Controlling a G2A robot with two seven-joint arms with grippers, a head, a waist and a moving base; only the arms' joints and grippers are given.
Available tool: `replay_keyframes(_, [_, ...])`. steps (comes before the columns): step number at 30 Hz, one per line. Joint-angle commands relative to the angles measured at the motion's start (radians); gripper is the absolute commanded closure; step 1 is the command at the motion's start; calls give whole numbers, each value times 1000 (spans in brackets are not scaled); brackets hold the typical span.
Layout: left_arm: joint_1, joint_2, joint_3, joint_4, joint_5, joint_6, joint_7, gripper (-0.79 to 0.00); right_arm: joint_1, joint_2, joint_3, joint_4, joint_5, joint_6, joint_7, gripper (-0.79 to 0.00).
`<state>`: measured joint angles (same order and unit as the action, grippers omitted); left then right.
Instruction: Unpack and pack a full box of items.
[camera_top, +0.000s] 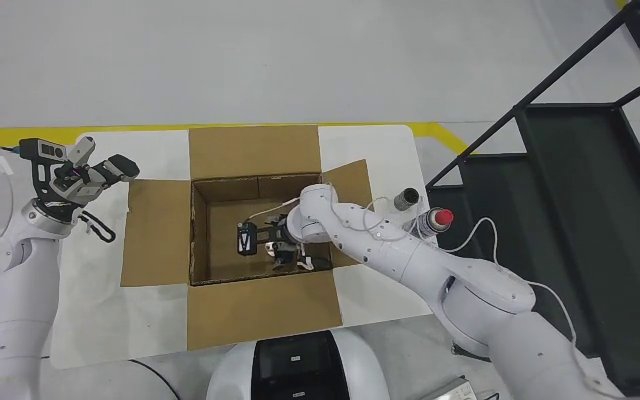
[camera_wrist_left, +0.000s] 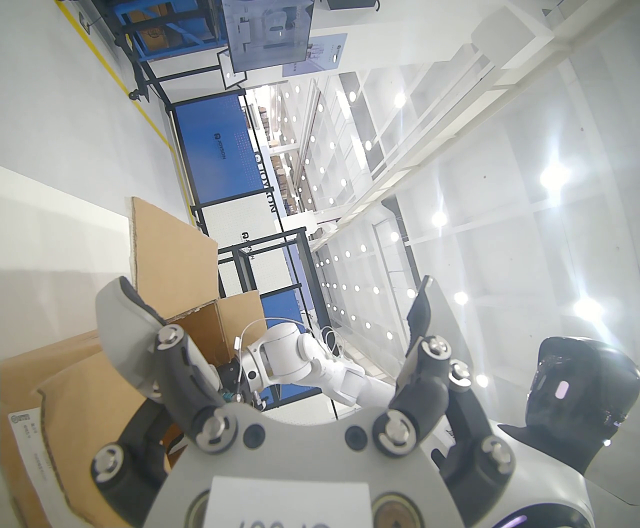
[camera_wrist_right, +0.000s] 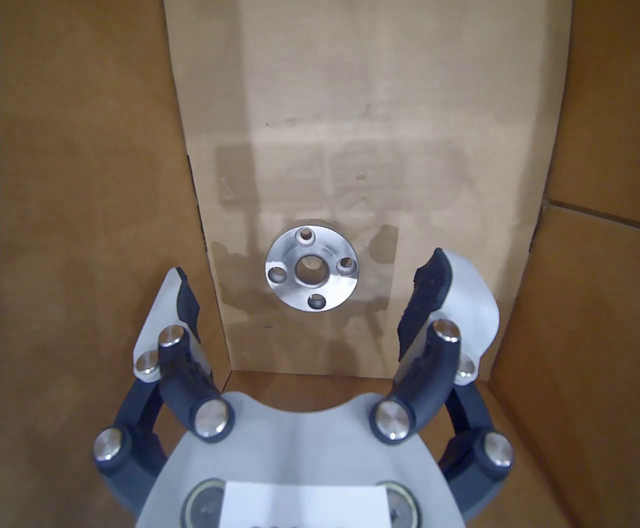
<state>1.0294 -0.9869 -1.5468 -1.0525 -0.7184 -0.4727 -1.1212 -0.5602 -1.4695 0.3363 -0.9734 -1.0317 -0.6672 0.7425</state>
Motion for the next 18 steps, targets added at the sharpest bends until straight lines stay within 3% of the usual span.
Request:
replay_keyframes(1, [0, 0, 0, 0, 0, 0, 0, -785, 7, -16, -7, 32, 3, -6, -2, -785])
replay_keyframes(14, [0, 0, 0, 0, 0, 0, 0, -785, 32, -105, -40, 184, 10, -13, -7, -785])
replay_keyframes(17, [0, 0, 0, 0, 0, 0, 0, -785, 38, -123, -46, 212, 5, -16, 1, -646])
replay_keyframes(18, [0, 0, 0, 0, 0, 0, 0, -785, 40, -128, -48, 220, 3, -18, 2, -637])
